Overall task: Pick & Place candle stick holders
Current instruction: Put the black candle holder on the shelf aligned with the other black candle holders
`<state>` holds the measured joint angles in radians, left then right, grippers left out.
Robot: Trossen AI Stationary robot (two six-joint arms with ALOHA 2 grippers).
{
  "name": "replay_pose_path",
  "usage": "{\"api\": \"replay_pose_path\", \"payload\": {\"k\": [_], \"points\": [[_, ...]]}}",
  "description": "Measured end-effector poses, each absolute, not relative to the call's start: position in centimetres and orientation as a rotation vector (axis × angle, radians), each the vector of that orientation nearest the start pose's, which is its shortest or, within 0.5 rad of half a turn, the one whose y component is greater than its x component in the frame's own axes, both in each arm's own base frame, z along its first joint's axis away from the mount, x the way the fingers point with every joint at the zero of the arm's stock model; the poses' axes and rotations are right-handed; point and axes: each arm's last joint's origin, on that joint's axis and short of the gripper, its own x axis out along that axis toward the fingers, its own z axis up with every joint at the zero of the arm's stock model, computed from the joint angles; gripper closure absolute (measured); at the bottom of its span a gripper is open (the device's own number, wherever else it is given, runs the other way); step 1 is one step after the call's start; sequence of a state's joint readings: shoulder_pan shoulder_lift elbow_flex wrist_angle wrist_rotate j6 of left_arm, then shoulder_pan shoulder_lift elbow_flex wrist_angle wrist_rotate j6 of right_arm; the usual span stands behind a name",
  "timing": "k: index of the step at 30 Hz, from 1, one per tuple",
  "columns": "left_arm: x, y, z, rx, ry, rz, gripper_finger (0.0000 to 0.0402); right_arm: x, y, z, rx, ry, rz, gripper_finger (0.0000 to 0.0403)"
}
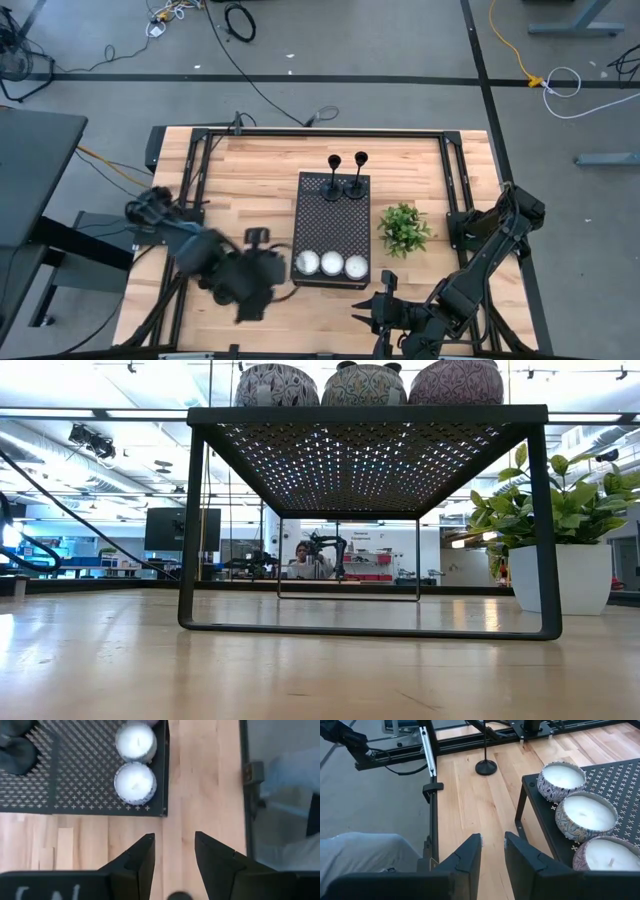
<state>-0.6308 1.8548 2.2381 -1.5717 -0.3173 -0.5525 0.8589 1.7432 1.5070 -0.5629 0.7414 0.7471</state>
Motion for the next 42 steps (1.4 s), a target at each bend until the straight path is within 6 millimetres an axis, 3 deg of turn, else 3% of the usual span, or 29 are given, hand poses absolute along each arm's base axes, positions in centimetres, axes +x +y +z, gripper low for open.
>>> {"api": "replay_pose_path", "payload": {"k": [9,18,32,42], "points": [[20.7,-24.1,42.1,0.108,0.905,0.049,0.0259,26.3,27.5,30.1,0.161,0.545,-0.096,0.0317],[16.1,-27.2,38.3,0.137,0.862,0.119,0.0259,26.3,27.5,30.1,0.165,0.544,-0.097,0.0317],[8.3,-29.5,32.2,-0.06,0.779,0.232,0.0259,26.3,27.5,30.1,0.165,0.544,-0.098,0.0317],[6.7,-28.2,26.6,-0.153,0.84,0.449,0.0259,26.4,27.5,30.2,0.17,0.54,-0.096,0.0317]]}}
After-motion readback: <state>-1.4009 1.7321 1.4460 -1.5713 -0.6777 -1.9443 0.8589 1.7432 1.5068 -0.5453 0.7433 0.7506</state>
